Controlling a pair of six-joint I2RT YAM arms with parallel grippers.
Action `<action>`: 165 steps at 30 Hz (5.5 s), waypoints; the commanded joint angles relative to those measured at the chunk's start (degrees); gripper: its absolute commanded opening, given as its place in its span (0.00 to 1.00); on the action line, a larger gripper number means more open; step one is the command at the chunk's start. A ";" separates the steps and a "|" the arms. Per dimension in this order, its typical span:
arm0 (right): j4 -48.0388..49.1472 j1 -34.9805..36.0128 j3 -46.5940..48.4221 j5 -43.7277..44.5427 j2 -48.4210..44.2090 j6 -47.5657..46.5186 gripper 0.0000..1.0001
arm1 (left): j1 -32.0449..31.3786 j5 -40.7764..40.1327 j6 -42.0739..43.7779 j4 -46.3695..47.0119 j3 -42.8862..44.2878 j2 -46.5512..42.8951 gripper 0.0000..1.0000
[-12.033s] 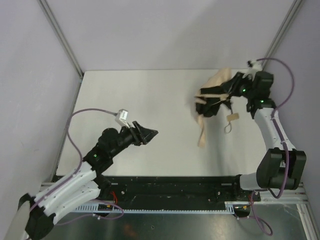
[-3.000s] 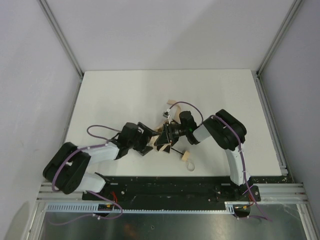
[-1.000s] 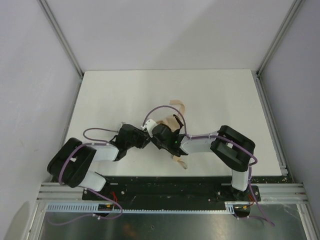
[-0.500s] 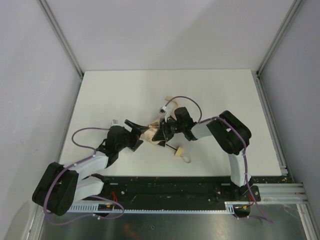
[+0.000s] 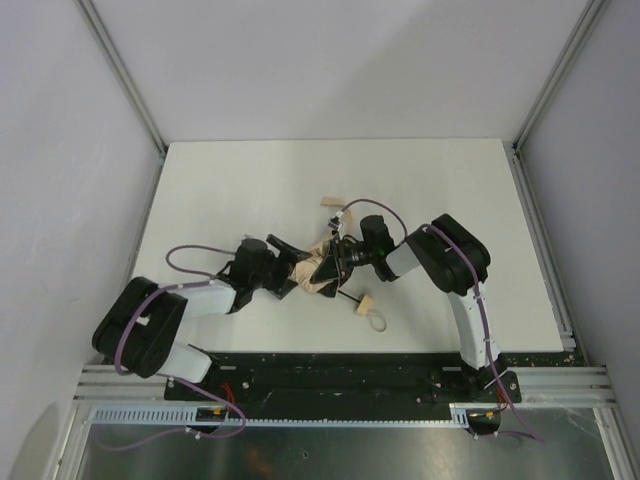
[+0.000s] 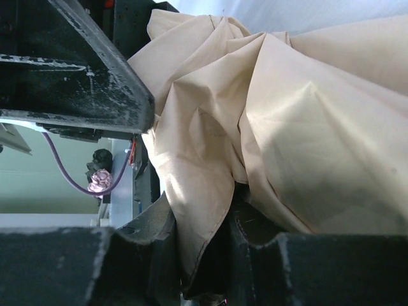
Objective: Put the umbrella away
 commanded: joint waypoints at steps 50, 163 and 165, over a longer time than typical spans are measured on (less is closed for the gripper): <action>-34.09 34.17 0.90 93.51 -14.47 -53.49 0.62 | -3.64 -3.46 -2.45 -14.17 1.58 1.81 0.00; -40.45 4.52 1.75 15.91 -3.64 -24.06 0.00 | 0.16 -2.34 4.57 -8.32 1.03 -8.65 0.99; -40.91 3.55 2.86 12.56 -1.81 -21.65 0.00 | 0.19 -1.47 4.08 -7.77 1.64 -7.05 0.99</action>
